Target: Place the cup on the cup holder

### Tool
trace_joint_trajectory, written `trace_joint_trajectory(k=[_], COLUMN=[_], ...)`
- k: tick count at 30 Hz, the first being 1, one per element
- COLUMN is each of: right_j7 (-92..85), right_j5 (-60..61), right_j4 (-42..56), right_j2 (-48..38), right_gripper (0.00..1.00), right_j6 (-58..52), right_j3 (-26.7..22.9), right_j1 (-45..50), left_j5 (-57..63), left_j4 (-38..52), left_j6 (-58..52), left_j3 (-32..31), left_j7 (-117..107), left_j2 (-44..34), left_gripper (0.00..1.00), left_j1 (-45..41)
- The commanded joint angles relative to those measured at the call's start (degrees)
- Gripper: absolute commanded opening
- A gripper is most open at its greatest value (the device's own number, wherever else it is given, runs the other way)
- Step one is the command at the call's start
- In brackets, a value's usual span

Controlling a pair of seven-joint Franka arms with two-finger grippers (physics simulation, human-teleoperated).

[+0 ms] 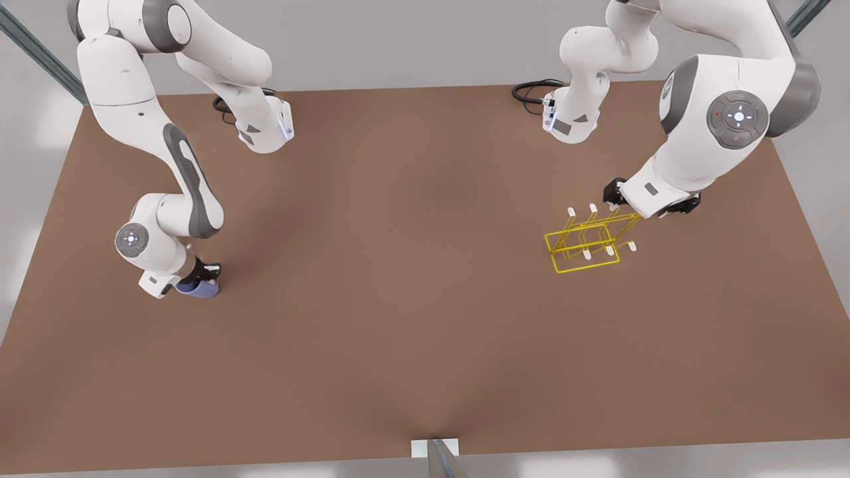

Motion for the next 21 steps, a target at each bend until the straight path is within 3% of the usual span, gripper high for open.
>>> trace_joint_trajectory(k=[1,6,14,21], right_j7=[-3.54,-2.32,-1.70,-5.56], right_j5=[-0.25,0.19,8.98,36.83], right_j4=[2.33,15.24,25.71,26.85], right_j2=[-0.07,0.10,1.51,5.37], right_gripper=[0.21,0.21,0.21,0.21], right_j6=[-4.72,-18.69,-28.88,-32.58], right_j3=[0.00,0.00,0.61,2.55], right_j1=[0.04,2.67,9.00,17.00], left_j5=[0.03,0.03,0.03,0.03], left_j4=[0.03,0.03,0.03,0.03], left_j6=[-0.03,-0.38,-1.44,-1.79], left_j3=[0.01,-0.07,0.01,0.01], left_j7=[0.04,0.04,0.04,0.04], left_j2=[-0.06,-0.06,-0.06,0.03], left_gripper=[1.00,1.00,1.00,1.00], left_j1=[0.05,0.05,-0.04,-0.39])
